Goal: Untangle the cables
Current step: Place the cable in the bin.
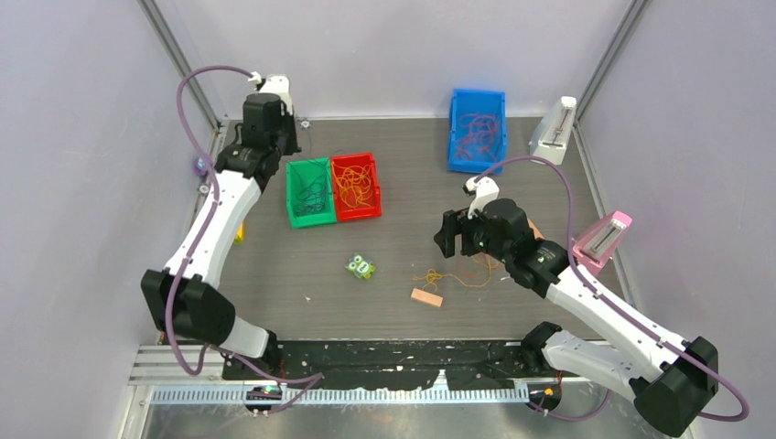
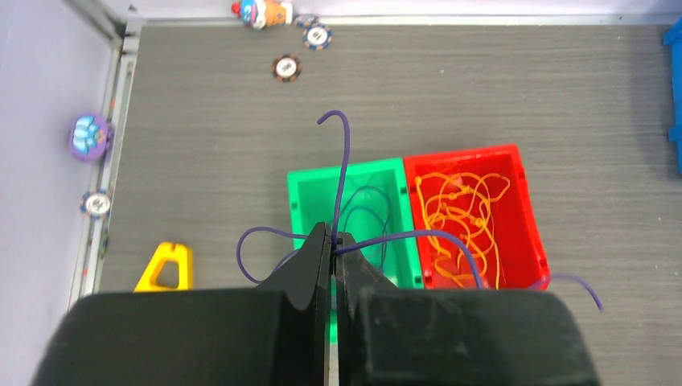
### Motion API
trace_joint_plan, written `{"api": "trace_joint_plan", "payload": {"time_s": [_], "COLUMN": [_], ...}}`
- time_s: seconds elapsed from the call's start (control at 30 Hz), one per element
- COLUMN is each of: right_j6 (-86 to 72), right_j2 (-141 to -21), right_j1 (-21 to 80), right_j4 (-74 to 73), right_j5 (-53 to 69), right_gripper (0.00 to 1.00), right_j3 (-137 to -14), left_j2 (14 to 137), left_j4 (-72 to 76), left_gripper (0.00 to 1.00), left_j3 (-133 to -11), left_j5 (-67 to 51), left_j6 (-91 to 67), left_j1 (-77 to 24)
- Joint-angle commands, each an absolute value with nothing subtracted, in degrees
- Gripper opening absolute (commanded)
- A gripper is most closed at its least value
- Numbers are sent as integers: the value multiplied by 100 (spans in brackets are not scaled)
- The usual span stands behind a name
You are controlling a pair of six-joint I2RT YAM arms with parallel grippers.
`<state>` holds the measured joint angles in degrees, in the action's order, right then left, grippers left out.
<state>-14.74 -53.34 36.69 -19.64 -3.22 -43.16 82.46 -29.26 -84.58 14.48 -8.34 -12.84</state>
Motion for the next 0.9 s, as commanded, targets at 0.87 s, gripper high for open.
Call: {"api": "trace_joint_plan", "payload": {"time_s": [0.87], "right_j6": [-1434], "right_j2": [-5293], "right_j1": [3404], "right_j4": [-1879], "right_j5": [-88], "right_gripper": [80], "right_j3": [-4616], "left_j2": [10423], "left_j4": [-2620], "left_gripper": [0], "left_j3": [-8332], "left_j5": [1947], "left_j6": [-521], "left_j1": [-915]}}
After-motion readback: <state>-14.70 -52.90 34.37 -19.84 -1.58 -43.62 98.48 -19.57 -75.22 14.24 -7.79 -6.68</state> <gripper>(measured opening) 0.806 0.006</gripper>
